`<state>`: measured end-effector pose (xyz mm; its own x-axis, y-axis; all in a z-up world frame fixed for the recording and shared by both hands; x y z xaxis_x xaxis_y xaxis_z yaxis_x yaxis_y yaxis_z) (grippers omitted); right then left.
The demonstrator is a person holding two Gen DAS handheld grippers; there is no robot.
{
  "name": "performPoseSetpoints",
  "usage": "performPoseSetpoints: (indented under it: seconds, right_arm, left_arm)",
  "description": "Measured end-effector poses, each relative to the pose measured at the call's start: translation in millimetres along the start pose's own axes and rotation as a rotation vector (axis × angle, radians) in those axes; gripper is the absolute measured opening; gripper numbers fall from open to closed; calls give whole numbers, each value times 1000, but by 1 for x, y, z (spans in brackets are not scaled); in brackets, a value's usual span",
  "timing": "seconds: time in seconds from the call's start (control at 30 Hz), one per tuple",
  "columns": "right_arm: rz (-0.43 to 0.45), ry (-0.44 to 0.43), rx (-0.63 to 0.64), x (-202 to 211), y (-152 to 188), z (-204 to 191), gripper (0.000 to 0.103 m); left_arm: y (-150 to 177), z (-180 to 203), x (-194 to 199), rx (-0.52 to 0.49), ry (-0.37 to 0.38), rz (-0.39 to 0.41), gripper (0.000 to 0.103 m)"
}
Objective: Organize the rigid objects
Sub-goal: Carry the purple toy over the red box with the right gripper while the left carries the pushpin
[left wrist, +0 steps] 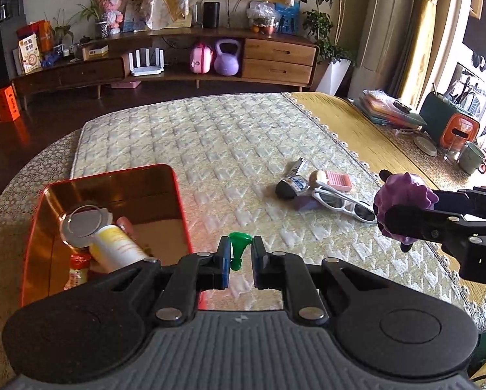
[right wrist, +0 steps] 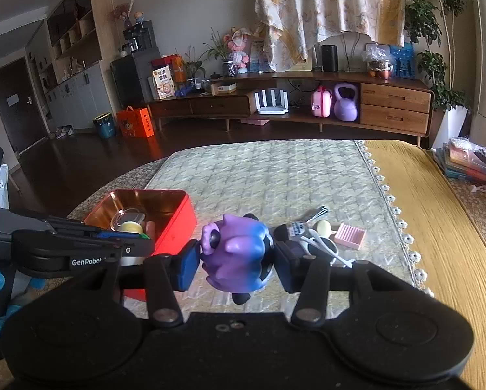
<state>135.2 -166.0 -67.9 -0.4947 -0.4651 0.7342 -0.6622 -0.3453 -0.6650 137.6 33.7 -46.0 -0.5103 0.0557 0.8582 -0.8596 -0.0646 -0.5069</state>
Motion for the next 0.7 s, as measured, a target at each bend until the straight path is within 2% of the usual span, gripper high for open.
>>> performPoseSetpoints:
  seconds: [0.3, 0.7]
  right_arm:
    - [-22, -40, 69, -19, -12, -47, 49]
    - [-55, -56, 153, -68, -35, -93, 49]
  left_arm:
    - [9, -55, 8, 61, -55, -2, 13]
    - [-5, -126, -9, 137, -136, -10, 13]
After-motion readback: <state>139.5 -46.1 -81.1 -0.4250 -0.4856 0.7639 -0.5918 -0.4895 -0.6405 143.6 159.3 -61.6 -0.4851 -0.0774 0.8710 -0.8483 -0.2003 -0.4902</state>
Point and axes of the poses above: each gripper's, at about its wrist camera, not at the fingertips, and x roughly against the way its jaws point, z to its right, y to its underside, the point moved 2 cm from there along -x, roughly the way its jaws point, and after that the axes turned 14 degrees about -z, right-handed, at the moved point
